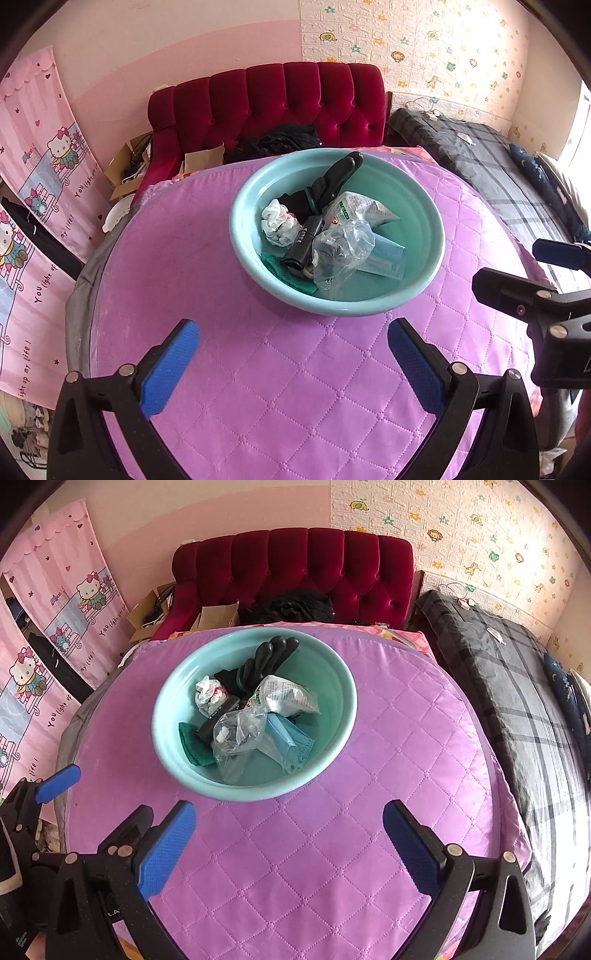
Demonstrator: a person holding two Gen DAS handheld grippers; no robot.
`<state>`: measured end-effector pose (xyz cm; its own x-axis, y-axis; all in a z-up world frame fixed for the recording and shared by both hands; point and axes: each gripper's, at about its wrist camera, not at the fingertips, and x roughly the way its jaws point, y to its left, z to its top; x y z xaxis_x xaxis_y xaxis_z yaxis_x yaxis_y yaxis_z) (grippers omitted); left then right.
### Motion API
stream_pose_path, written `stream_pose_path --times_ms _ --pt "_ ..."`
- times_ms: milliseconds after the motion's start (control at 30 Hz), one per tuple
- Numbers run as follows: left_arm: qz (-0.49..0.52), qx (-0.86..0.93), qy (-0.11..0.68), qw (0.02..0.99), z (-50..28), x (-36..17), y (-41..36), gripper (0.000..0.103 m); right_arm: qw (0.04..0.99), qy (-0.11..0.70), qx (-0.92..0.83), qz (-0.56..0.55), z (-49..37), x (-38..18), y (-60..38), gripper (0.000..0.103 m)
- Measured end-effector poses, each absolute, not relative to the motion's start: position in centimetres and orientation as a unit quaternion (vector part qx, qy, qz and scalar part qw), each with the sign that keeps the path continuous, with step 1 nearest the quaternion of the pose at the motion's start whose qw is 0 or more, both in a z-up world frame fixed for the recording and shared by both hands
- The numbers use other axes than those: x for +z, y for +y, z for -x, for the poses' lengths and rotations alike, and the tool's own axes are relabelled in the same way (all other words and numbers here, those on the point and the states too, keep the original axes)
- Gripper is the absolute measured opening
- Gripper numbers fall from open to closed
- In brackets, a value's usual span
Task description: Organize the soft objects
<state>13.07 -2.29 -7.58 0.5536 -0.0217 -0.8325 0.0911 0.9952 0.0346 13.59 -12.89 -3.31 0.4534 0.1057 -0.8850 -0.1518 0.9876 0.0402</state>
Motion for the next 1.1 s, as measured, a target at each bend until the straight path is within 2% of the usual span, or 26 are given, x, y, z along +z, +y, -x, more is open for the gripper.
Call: stream_pose_path --times_ms 1100 --pt "-0.066 -0.016 0.474 0.878 -10.7 -8.4 -2.8 0.103 0.856 0.51 0.066 0.048 -11.0 -4.8 -12.5 0.103"
